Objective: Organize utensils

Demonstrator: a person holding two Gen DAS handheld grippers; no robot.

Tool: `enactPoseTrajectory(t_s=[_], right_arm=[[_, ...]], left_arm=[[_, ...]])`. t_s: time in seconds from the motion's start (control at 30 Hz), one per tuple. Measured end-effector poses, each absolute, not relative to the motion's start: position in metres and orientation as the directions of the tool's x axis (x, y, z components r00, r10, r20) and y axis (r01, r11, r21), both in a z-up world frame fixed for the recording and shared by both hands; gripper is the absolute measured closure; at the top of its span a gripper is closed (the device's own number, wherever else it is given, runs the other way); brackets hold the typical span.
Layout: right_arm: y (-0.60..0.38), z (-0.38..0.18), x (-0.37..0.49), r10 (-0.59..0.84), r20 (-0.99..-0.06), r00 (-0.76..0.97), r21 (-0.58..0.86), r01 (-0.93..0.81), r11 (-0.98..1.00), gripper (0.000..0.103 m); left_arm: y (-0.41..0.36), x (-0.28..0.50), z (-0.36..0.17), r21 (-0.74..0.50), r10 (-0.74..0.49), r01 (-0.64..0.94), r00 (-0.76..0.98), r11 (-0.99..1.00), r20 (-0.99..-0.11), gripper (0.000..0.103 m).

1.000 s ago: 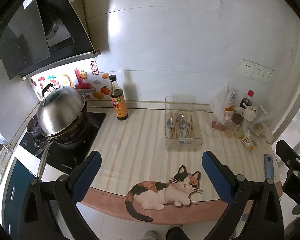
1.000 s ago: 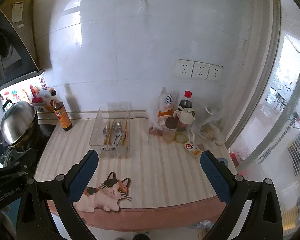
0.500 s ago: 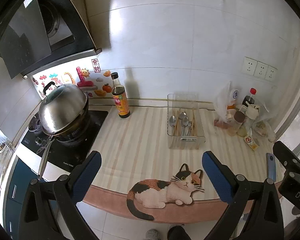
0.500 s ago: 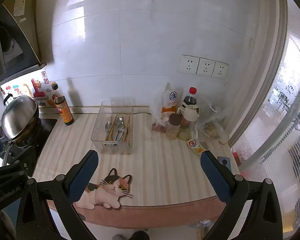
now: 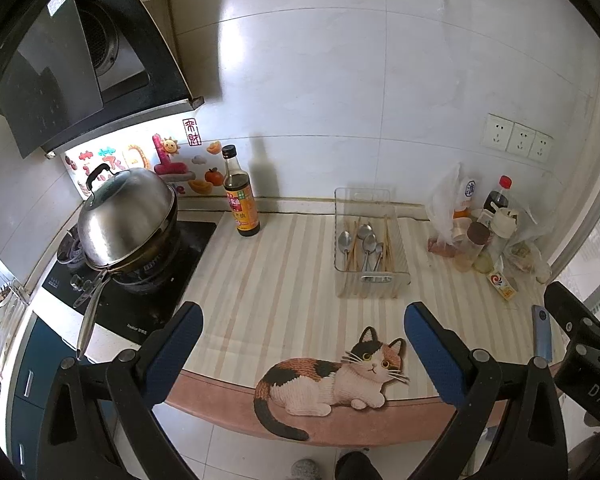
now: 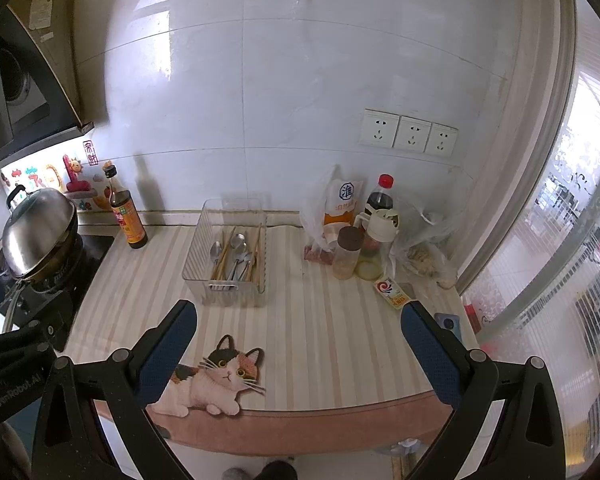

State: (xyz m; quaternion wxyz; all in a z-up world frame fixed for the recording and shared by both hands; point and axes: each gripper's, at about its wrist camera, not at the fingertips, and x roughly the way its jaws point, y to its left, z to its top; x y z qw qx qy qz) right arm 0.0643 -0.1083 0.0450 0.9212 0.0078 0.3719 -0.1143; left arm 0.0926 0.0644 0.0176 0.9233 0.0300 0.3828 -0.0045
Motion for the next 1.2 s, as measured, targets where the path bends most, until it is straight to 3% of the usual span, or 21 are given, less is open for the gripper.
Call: enactPoseTrajectory(t_s=[1.2], right_arm=[[-0.111, 0.047, 0.059, -0.202, -0.682, 0.703, -0.073, 0.21, 0.975, 0.0]], left_arm=[[0.067, 0.082, 0.027, 0.048, 0.0, 0.046, 0.723, 0.998, -0.691, 0.0]])
